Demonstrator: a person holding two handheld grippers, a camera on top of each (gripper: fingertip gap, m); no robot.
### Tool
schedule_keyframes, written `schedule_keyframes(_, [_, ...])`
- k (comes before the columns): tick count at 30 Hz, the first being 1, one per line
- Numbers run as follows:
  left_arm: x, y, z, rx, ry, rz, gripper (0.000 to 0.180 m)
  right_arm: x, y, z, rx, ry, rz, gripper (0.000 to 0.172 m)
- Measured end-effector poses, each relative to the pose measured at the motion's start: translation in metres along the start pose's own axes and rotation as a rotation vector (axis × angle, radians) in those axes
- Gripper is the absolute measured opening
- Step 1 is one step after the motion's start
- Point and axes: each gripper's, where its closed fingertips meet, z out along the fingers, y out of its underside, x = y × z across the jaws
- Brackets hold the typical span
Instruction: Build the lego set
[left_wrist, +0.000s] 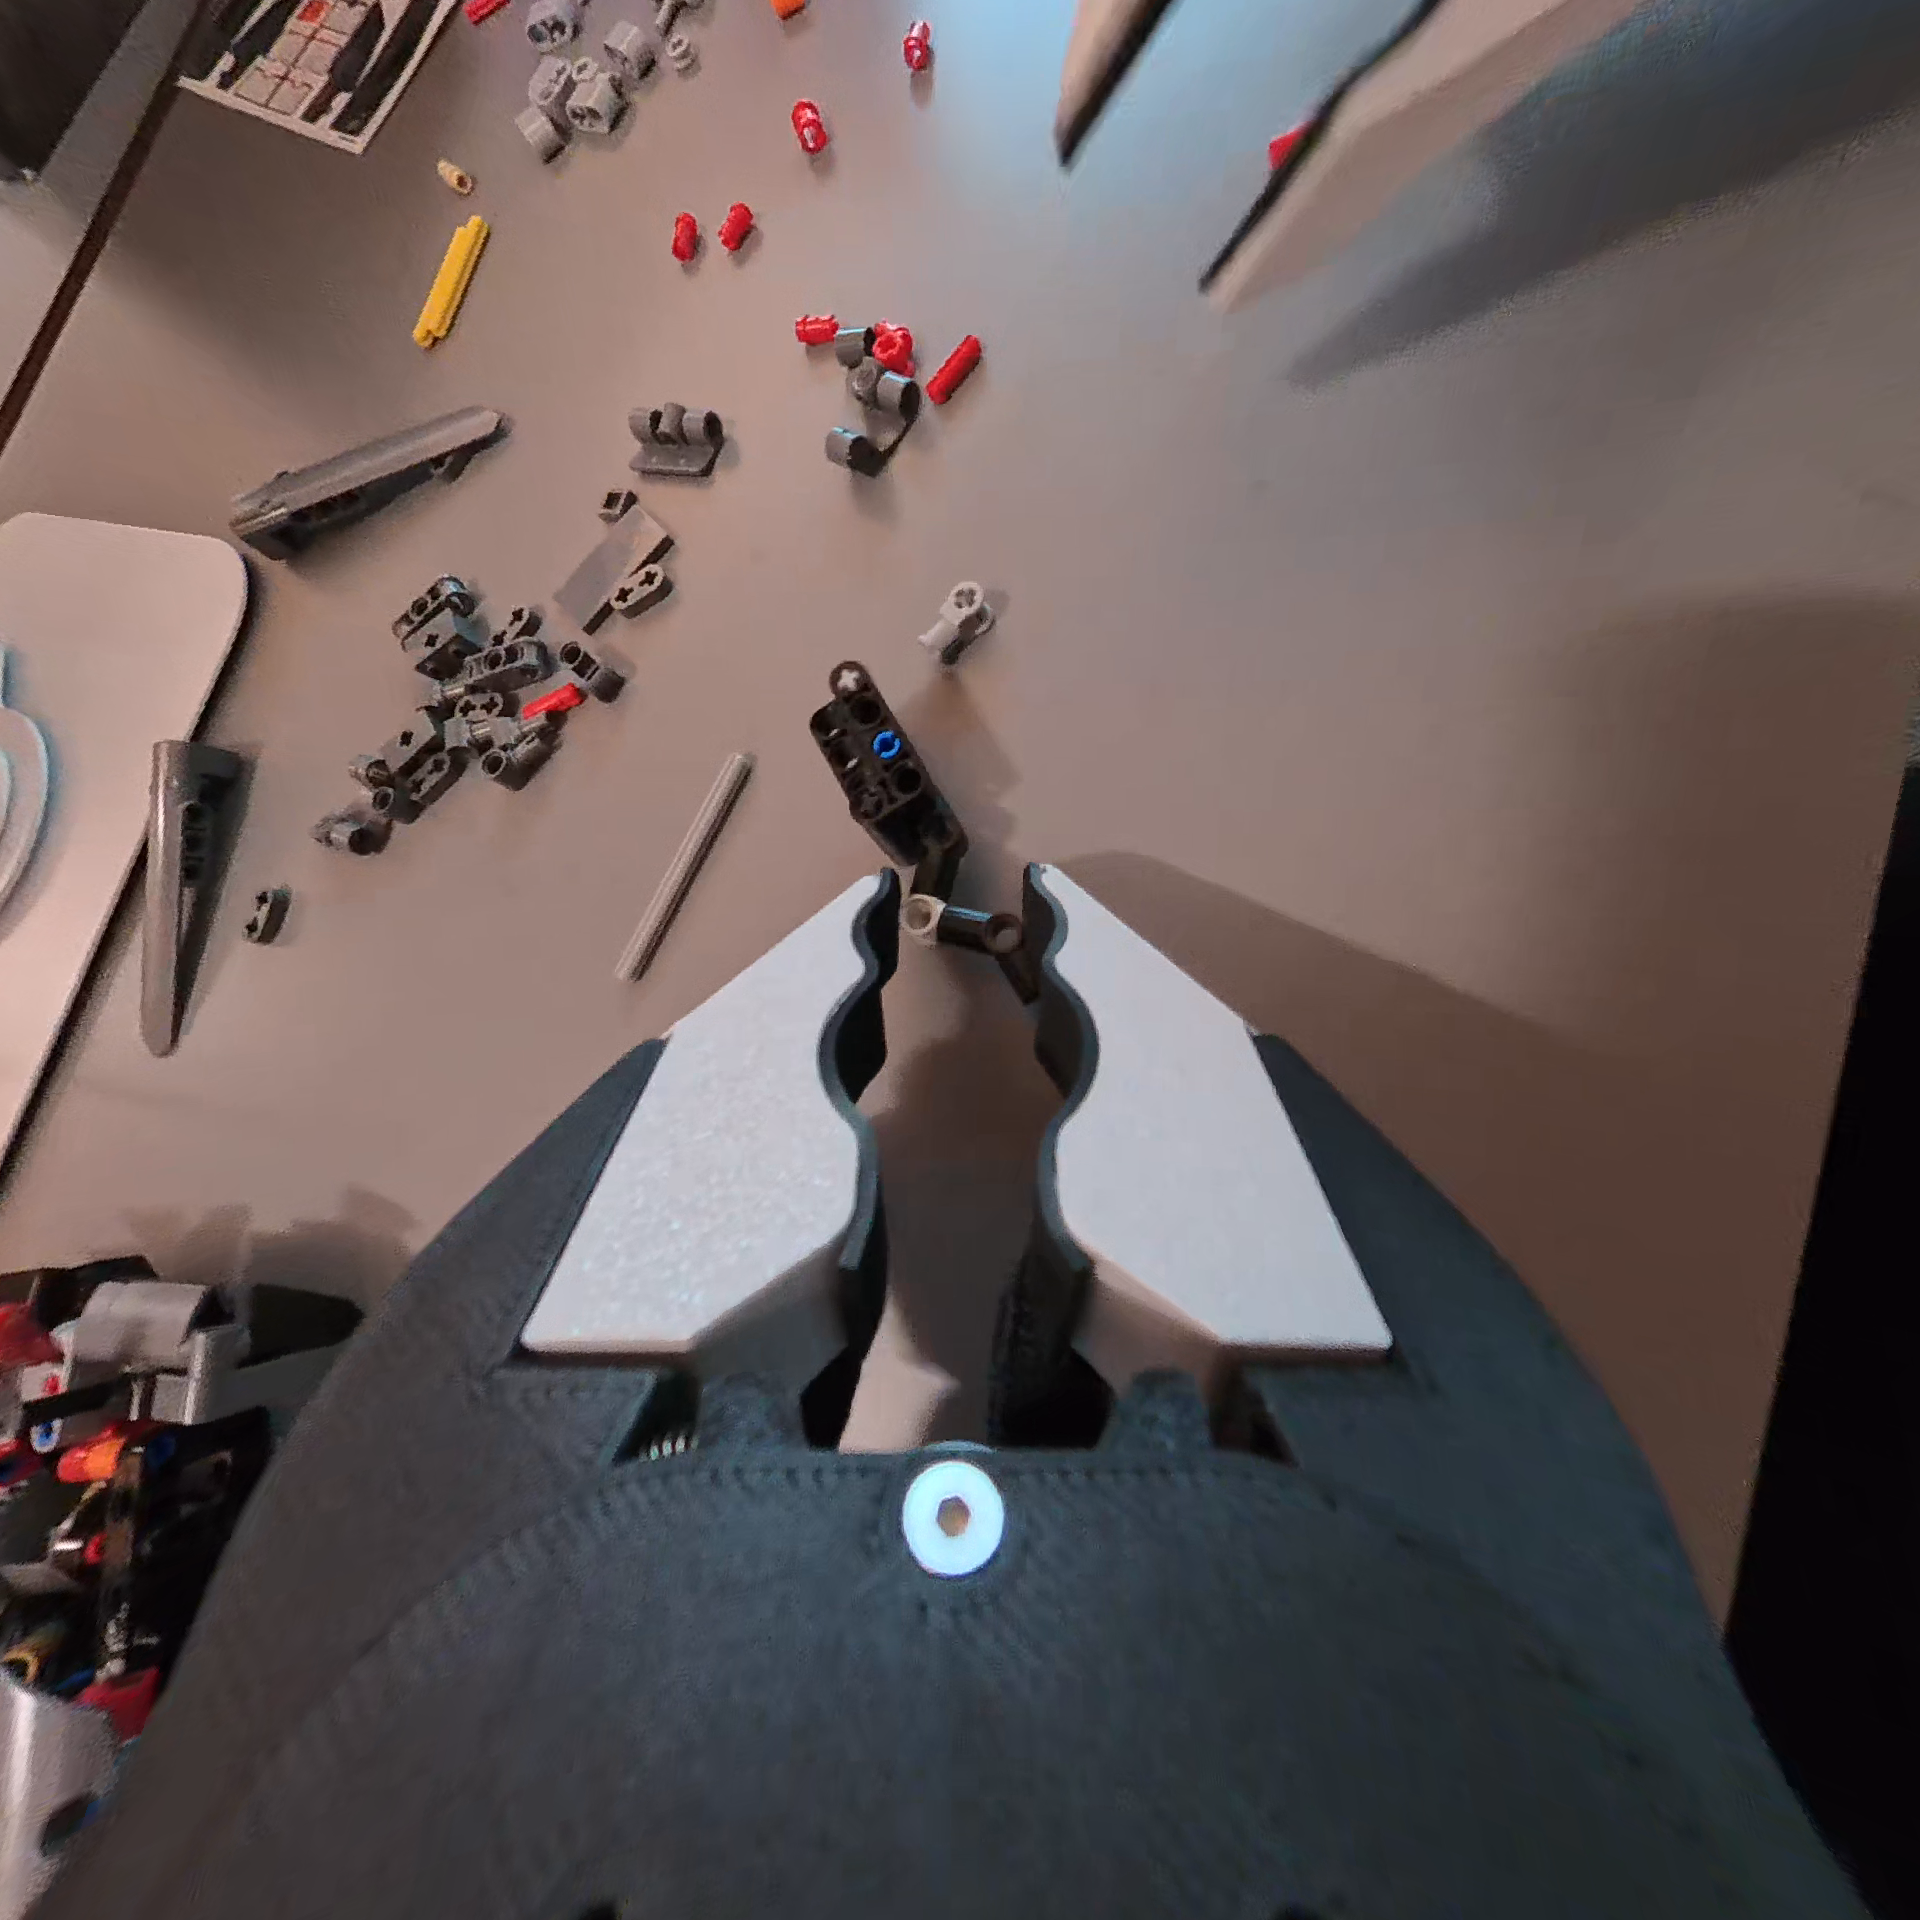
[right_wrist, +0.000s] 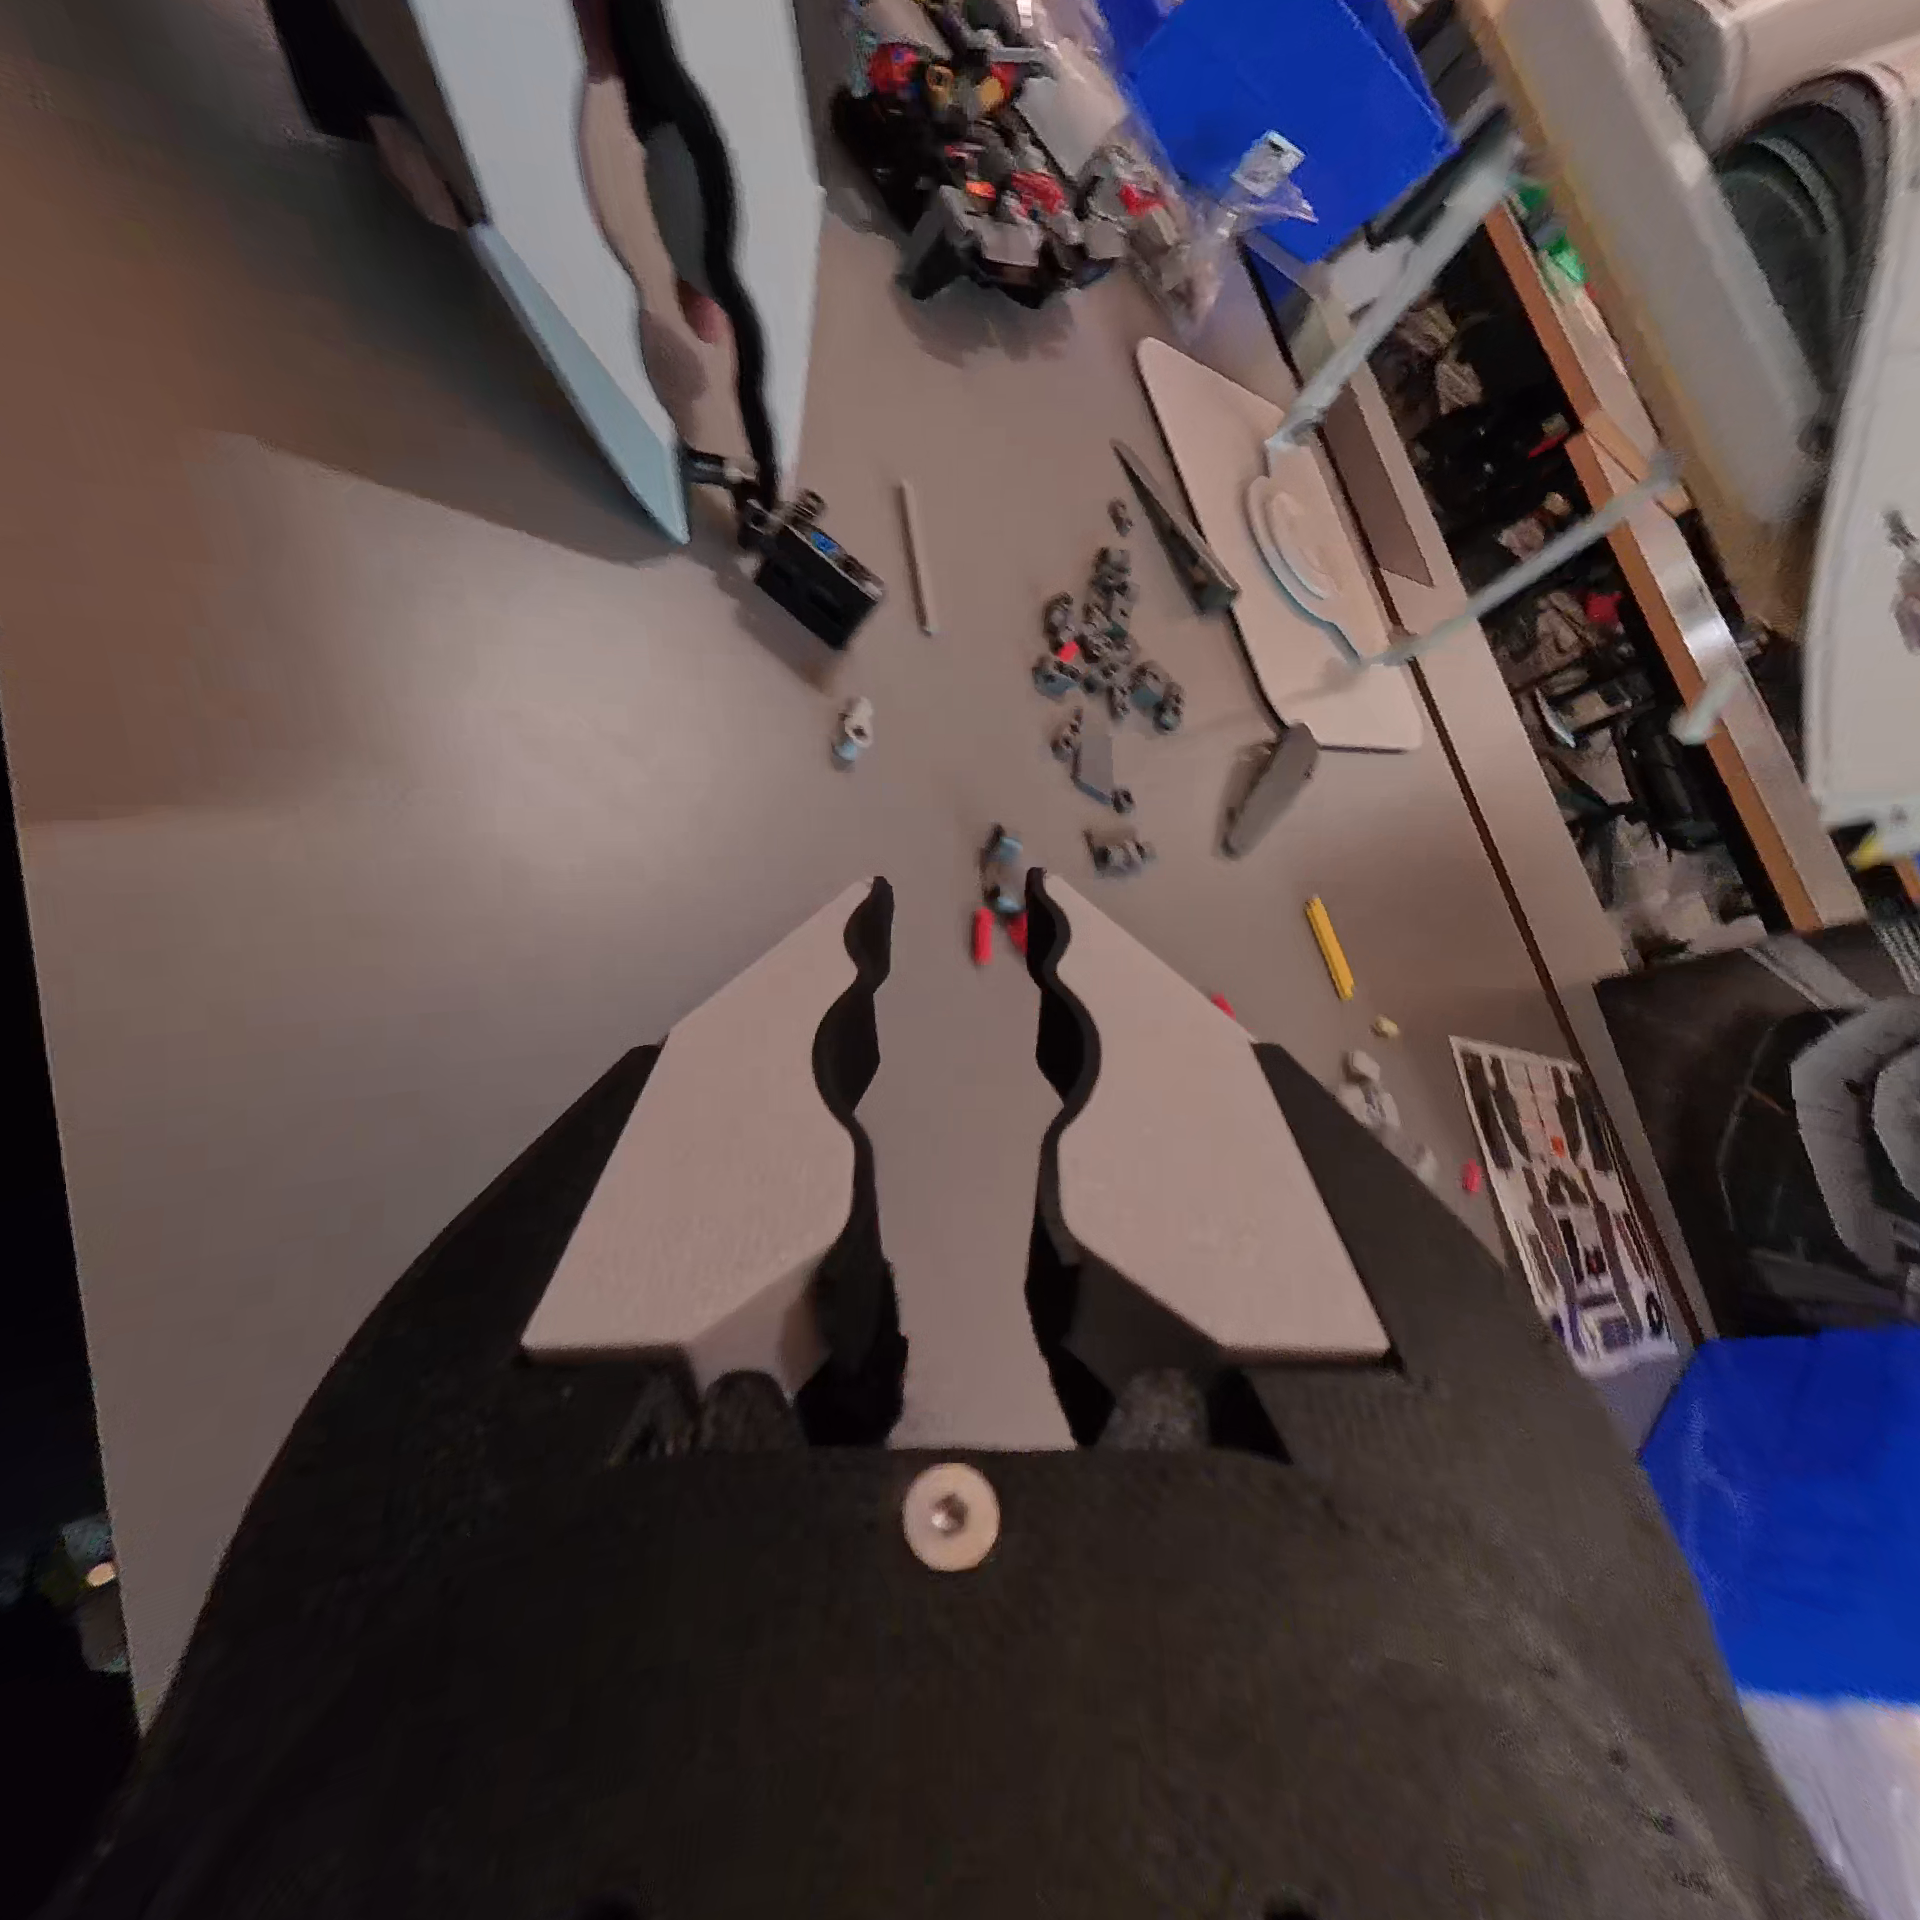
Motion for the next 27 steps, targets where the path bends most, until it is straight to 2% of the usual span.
schedule_keyframes(1, [0.0,0.001,-0.001,0.001,0.007,0.022,0.021,0.007,0.004,-0.008,-0.001,0.016,0.024,0.024])
schedule_keyframes(7, [0.004,0.012,-0.015,0.012,0.09,0.178,0.022,0.052,0.051,-0.067,-0.071,0.14,0.175,0.025])
schedule_keyframes(11, [-0.002,0.014,-0.022,0.045,0.097,0.3,0.023,0.074,0.081,-0.089,-0.139,0.201,0.241,0.028])
schedule_keyframes(14, [-0.008,0.017,-0.028,0.044,0.148,0.351,0.031,0.089,0.103,-0.089,-0.207,0.212,0.271,0.027])
schedule_keyframes(19, [-0.018,0.02,-0.034,0.064,0.208,0.406,0.032,0.106,0.144,-0.074,-0.328,0.162,0.295,0.02])
schedule_keyframes(24, [-0.021,0.013,-0.034,0.129,0.247,0.385,0.03,0.115,0.167,-0.062,-0.373,0.109,0.308,0.019])
schedule_keyframes(27, [-0.029,0.008,-0.034,0.182,0.205,0.366,0.029,0.12,0.175,-0.058,-0.383,0.094,0.304,0.019])
